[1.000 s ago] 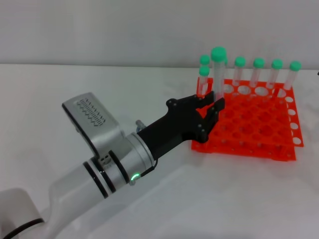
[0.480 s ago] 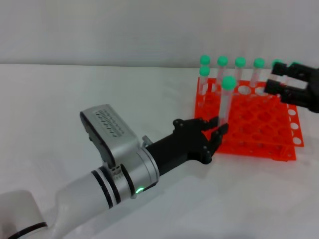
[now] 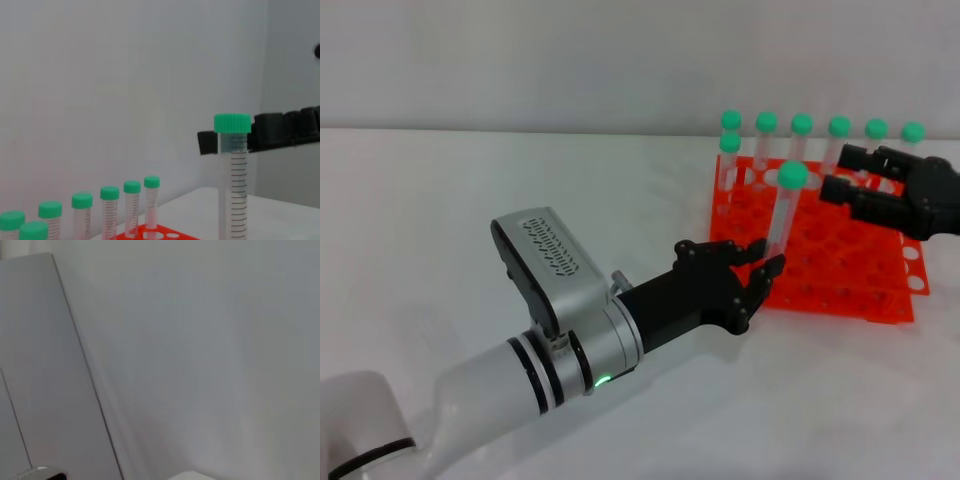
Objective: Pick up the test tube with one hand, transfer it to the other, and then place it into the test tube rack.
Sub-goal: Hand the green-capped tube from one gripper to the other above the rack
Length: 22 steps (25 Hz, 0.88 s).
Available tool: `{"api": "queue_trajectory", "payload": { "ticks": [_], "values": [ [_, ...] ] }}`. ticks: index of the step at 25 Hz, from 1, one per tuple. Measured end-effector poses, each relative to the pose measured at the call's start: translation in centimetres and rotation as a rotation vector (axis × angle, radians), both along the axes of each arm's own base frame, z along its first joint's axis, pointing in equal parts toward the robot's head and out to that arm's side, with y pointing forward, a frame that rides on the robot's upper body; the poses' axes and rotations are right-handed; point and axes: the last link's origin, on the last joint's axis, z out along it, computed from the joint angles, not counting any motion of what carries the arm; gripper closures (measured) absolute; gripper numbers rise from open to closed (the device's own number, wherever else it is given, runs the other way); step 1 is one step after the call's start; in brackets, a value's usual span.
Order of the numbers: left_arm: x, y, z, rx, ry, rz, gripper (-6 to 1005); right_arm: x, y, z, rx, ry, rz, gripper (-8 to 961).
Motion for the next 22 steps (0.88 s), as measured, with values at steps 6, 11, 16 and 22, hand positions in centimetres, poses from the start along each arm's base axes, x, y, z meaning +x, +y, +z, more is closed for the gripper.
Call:
{"api": "queue_trajectory", "payload": {
  "ticks": [6,11,16,22],
  "values": [
    [0.1,0.1,0.0,0.000,0.007,-0.008,815,-0.3,-0.8,-1.1,-0.030,0.017,0.014,242],
    [0.1,0.3,-0.1,-0.001,0.018,-0.008,815,-0.6,-1.2,-2.4,-0.045,0.019,0.022,248],
    [0.1,0.4,-0.2,-0.003,0.027,-0.006,815,-0.9,-1.6,-3.6,-0.027,0.018,0.039,254],
    [0.2,0.5,-0.5,-0.016,0.054,-0.001,815,-1.4,-1.4,-4.5,-0.023,0.018,0.036,261]
  ]
}}
